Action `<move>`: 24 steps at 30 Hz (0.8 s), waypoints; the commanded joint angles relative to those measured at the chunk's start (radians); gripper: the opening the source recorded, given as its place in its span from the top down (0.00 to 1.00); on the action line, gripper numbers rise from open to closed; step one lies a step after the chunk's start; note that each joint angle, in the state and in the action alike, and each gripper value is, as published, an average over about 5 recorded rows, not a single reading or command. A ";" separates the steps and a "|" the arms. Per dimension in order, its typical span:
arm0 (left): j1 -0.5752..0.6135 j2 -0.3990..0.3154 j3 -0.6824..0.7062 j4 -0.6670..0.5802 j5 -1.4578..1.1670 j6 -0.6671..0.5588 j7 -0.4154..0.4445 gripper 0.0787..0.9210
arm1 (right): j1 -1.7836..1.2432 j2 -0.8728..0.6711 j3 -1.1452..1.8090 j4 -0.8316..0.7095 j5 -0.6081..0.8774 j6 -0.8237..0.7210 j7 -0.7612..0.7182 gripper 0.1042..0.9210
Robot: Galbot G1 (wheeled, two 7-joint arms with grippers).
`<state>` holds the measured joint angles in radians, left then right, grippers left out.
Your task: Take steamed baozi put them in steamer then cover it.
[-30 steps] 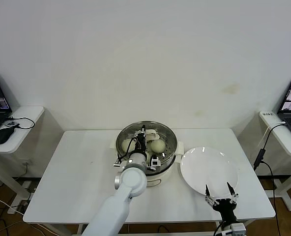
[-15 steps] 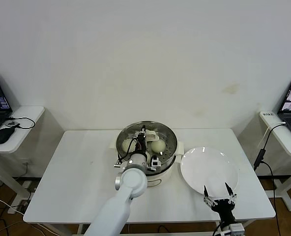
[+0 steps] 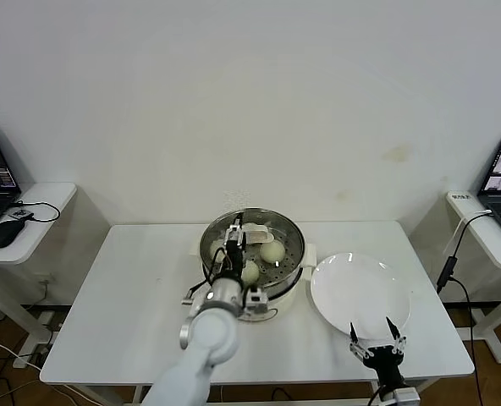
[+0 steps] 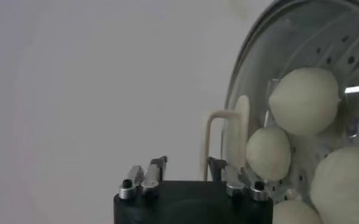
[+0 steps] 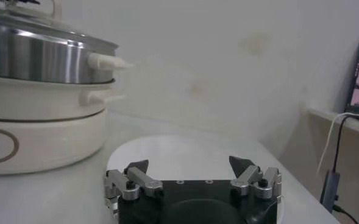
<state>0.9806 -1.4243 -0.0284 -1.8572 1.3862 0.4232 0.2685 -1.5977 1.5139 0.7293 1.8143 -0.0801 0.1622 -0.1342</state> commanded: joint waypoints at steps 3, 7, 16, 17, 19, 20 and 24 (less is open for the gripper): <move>0.503 0.212 -0.173 -0.480 -0.552 -0.076 -0.203 0.18 | -0.005 -0.011 0.001 -0.001 0.004 0.005 0.000 0.12; 0.680 0.257 -0.368 -0.458 -1.124 -0.351 -0.435 0.12 | -0.009 -0.015 -0.003 0.012 0.017 0.023 -0.003 0.12; 0.899 0.207 -0.497 -0.395 -1.599 -0.530 -0.530 0.12 | -0.066 -0.101 -0.061 0.072 0.126 0.043 -0.005 0.12; 0.903 0.202 -0.494 -0.389 -1.611 -0.539 -0.536 0.12 | -0.076 -0.118 -0.069 0.077 0.140 0.039 -0.005 0.12; 0.902 0.185 -0.493 -0.373 -1.619 -0.556 -0.547 0.12 | -0.095 -0.145 -0.081 0.085 0.157 0.034 -0.004 0.12; 0.898 0.177 -0.493 -0.364 -1.621 -0.561 -0.551 0.12 | -0.104 -0.157 -0.087 0.088 0.166 0.032 -0.003 0.12; 0.878 0.141 -0.502 -0.322 -1.627 -0.568 -0.555 0.12 | -0.130 -0.182 -0.101 0.103 0.181 0.028 0.000 0.12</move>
<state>1.6987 -1.2468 -0.4244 -2.2021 0.1767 0.0041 -0.1717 -1.6651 1.4213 0.6710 1.8801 0.0249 0.1900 -0.1367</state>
